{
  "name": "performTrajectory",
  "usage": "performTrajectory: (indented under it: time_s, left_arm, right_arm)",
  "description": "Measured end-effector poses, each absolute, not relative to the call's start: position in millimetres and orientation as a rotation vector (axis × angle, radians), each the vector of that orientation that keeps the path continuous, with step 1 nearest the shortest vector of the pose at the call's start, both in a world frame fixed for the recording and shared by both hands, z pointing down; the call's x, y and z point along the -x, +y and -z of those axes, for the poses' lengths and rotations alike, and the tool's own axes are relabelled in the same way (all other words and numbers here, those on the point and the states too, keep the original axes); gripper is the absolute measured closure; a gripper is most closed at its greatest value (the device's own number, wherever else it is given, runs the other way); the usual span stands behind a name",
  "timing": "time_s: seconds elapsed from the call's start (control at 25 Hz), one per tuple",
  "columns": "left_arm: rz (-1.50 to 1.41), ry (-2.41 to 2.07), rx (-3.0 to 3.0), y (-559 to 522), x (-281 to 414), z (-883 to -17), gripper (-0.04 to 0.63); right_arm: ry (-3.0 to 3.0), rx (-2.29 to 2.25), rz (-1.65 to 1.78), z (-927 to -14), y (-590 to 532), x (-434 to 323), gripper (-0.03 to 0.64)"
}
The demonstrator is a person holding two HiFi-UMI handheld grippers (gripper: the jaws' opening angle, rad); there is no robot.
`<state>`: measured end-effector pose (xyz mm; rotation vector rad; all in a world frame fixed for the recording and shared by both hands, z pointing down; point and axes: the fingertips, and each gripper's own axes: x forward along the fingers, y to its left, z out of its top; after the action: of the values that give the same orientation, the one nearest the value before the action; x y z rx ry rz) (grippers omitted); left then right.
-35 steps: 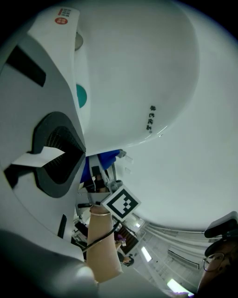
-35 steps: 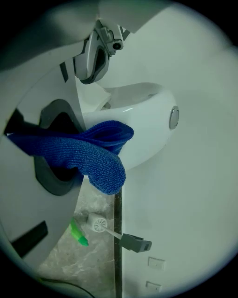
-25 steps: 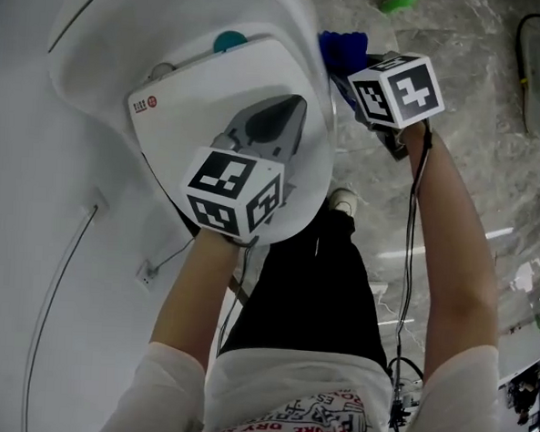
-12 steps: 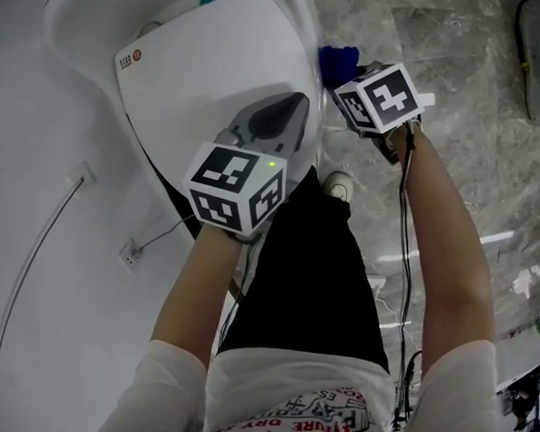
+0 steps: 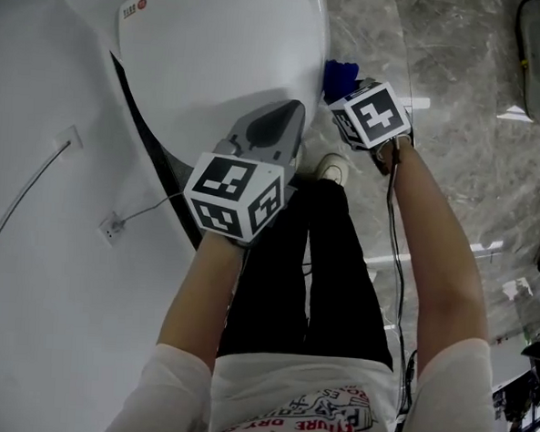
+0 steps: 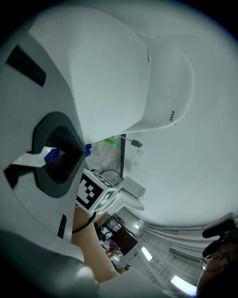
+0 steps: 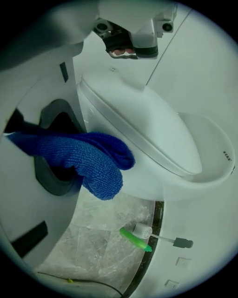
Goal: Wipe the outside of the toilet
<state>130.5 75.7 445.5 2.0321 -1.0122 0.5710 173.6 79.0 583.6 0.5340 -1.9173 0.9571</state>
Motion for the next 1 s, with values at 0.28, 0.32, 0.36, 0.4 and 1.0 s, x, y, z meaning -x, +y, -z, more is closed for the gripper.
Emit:
performTrajectory:
  time_s: [0.28,0.32,0.36,0.4,1.0]
  left_arm:
    - [-0.61,-1.02,-2.068,132,-96,-449,0.588]
    - [-0.586,-1.025,-2.055,140,-90,-448,0.588]
    - [-0.565,-1.025,-2.051,146,-84,-446,0.588]
    - [-0.556,-1.022,-2.056,152,-79,-445,0.588]
    - [-0.574,-1.037,-1.978,268,69,-476,0.588]
  right_arm:
    - [-1.837,-0.597,-0.965,-586,125,-156,0.545]
    - [-1.829,-0.613,-0.971,-585,133,-152,0.545]
    - [-1.822,-0.632,-0.973,-583,139,-148,0.545]
    - [-1.817,-0.652,-0.971,-582,145,-144,0.545]
    - [-1.733,-0.899,-1.075,-590,237,-63,0.545]
